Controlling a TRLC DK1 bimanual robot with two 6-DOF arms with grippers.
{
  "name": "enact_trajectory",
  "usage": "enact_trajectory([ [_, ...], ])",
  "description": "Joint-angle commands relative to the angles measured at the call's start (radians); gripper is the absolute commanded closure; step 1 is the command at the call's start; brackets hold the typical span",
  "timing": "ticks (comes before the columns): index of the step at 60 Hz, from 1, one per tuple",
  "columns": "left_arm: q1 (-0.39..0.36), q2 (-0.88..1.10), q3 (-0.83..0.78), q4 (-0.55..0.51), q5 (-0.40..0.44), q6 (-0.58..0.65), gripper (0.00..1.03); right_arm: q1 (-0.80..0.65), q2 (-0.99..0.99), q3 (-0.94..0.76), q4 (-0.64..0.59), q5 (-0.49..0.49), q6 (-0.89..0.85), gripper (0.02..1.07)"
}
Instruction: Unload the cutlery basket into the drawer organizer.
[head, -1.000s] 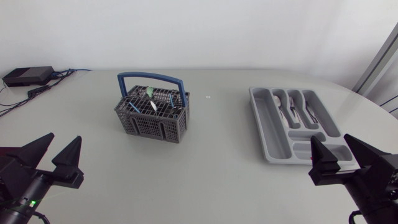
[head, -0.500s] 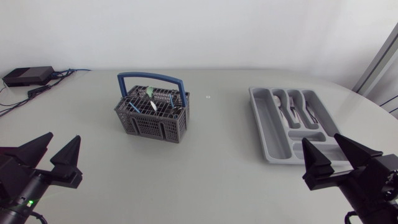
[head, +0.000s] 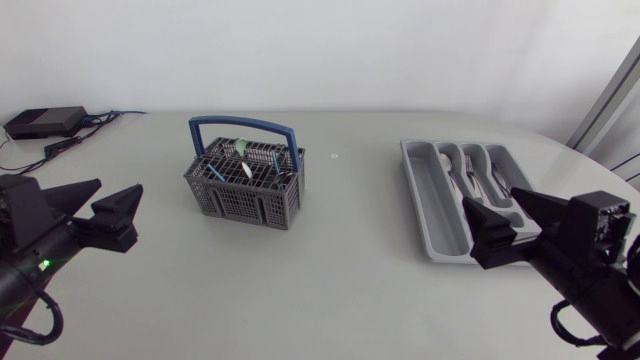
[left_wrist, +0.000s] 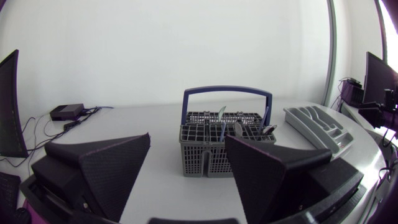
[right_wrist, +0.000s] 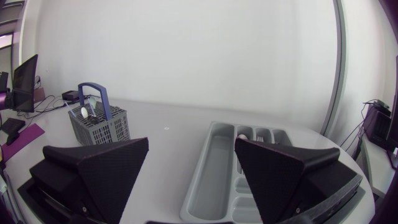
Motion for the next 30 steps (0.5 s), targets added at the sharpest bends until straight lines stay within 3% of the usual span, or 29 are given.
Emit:
enact_trajectory([
  [1, -0.003, 0.101, 0.078, 0.004, -0.004, 0.016, 0.08, 0.019, 0.093, 0.061, 0.015, 0.013, 0.033, 0.07],
  [16, 0.033, 0.468, 0.348, -0.231, -0.005, 0.042, 0.12, 0.128, 0.307, 0.21, -0.085, 0.07, -0.002, 0.07],
  [21, 0.049, 0.586, 0.411, -0.246, 0.01, 0.193, 0.12, 0.15, 0.383, 0.277, -0.149, 0.073, -0.03, 0.07],
  [30, 0.079, 0.698, 0.478, -0.267, 0.044, 0.243, 0.1, 0.173, 0.528, 0.38, -0.215, 0.073, -0.111, 0.07],
])
